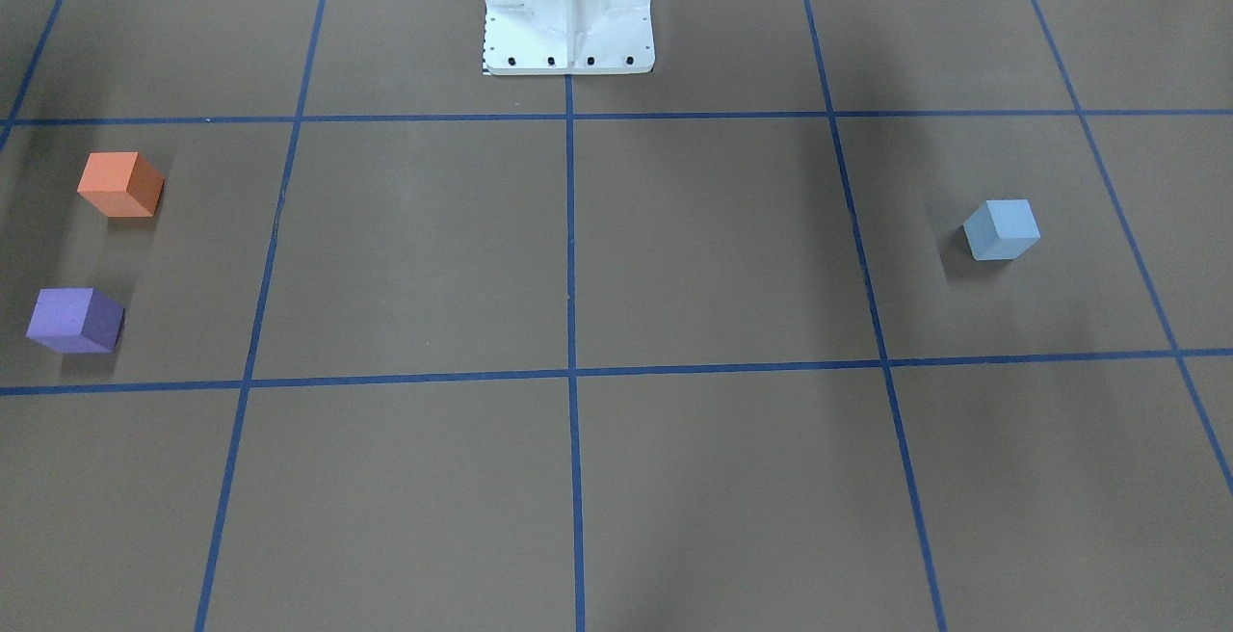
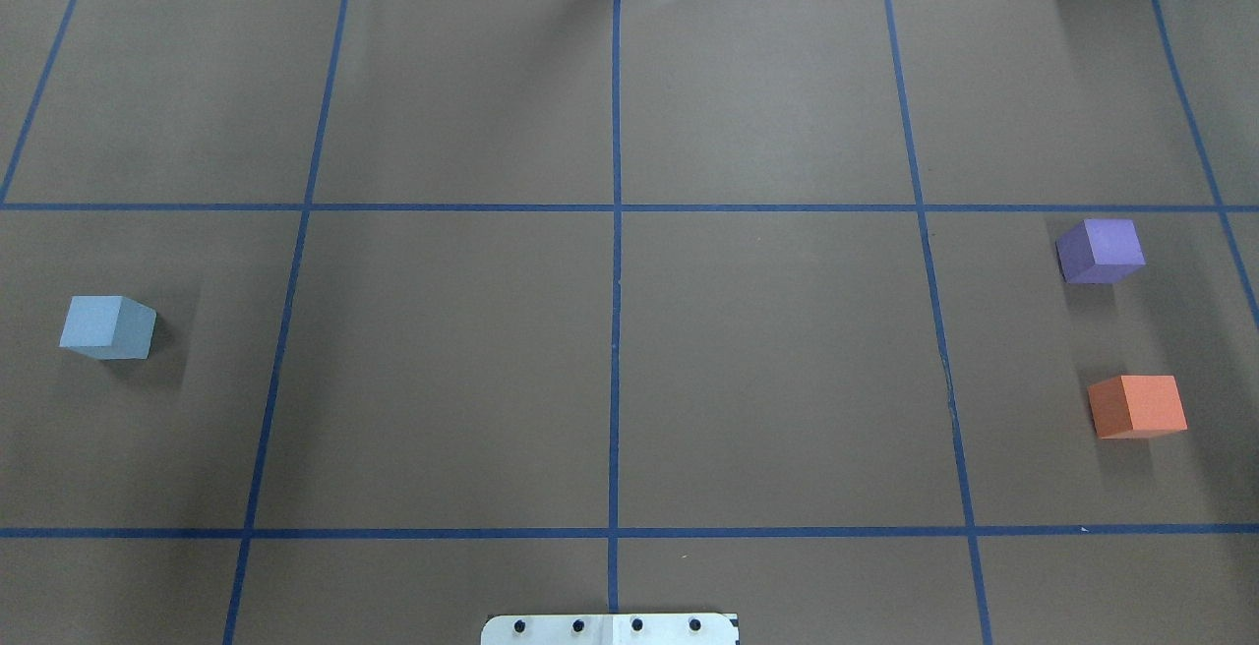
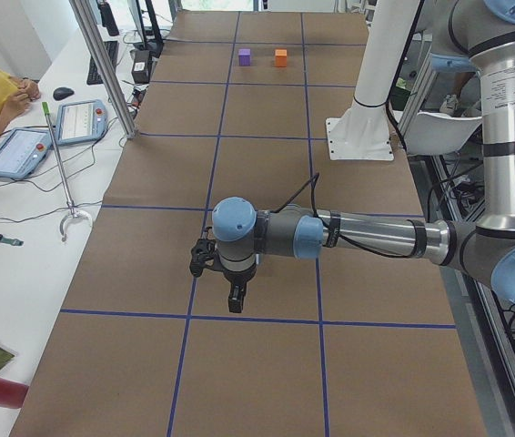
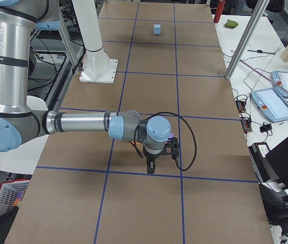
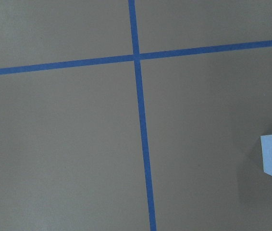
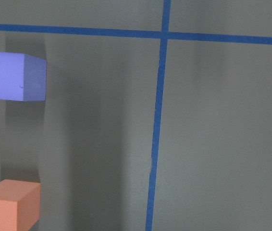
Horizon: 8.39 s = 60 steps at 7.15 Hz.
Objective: Place blue block between orange and purple blocks
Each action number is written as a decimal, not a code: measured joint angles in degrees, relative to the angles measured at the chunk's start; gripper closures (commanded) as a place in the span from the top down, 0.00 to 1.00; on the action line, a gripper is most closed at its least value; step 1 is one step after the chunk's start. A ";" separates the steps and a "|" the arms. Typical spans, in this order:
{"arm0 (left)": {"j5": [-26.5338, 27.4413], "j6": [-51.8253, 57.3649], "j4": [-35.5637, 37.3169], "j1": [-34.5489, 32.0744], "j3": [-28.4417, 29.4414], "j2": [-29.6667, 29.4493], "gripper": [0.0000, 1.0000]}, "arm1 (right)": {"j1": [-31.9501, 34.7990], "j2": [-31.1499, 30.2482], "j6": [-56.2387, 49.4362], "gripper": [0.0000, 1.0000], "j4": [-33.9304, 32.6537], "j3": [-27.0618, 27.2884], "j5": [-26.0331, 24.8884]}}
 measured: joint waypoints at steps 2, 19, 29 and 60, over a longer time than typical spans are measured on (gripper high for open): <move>-4.15 -4.89 -3.11 4.45 0.35 0.09 1.00 | -0.21 -0.05 0.06 1.00 0.15 -0.13 0.20; 9.53 -44.31 -24.92 34.45 12.82 -10.17 0.00 | -3.70 1.10 0.28 1.00 2.51 0.41 2.74; 19.12 -71.29 1.05 55.05 23.67 -61.11 0.00 | -4.31 0.26 1.03 1.00 3.22 2.42 8.32; 22.03 -71.05 7.92 48.20 -4.60 -48.06 1.00 | -57.58 30.88 74.77 0.99 21.23 0.64 -27.24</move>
